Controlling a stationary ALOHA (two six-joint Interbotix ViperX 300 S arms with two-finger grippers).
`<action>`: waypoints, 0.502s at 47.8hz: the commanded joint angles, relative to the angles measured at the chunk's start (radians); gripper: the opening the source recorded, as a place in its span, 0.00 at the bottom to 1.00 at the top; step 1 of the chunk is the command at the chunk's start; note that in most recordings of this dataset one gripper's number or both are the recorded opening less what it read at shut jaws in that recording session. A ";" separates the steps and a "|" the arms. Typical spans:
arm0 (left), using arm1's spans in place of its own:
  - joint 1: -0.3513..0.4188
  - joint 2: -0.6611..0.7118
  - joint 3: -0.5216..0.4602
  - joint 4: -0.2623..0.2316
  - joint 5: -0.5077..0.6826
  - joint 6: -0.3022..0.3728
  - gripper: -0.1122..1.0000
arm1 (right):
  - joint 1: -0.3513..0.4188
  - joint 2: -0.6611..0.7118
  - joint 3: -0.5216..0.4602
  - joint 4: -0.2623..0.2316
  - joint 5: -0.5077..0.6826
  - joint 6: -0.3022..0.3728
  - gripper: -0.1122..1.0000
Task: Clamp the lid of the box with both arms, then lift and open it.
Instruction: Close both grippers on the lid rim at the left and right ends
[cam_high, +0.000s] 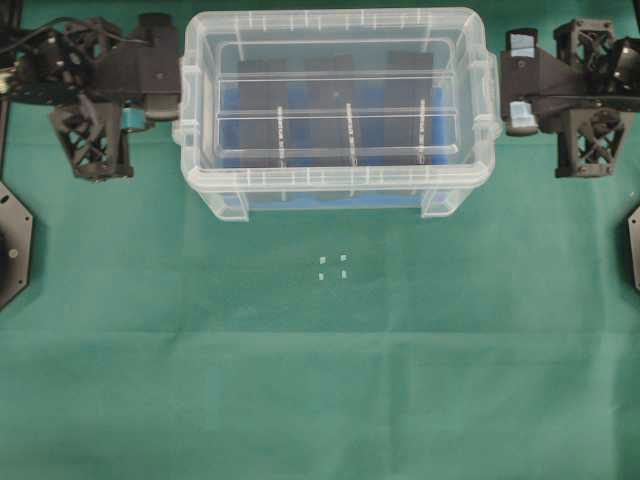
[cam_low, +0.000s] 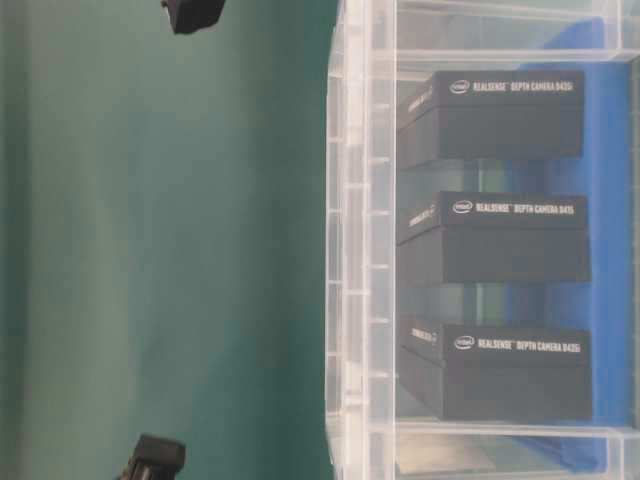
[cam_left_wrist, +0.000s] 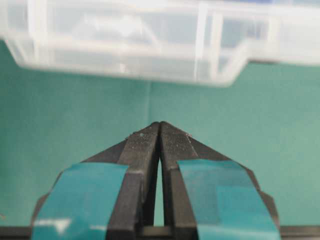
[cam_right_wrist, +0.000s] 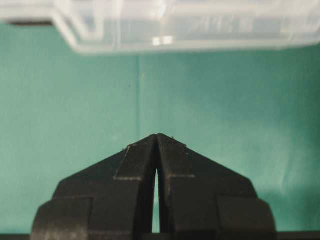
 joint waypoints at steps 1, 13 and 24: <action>0.003 0.021 -0.049 0.002 -0.005 0.006 0.11 | -0.003 0.012 -0.040 0.003 -0.026 0.000 0.10; 0.005 0.069 -0.081 0.000 -0.011 0.012 0.11 | 0.005 0.101 -0.110 0.003 -0.078 -0.003 0.10; 0.005 0.084 -0.084 -0.005 -0.058 0.009 0.11 | 0.026 0.161 -0.152 0.005 -0.086 -0.011 0.10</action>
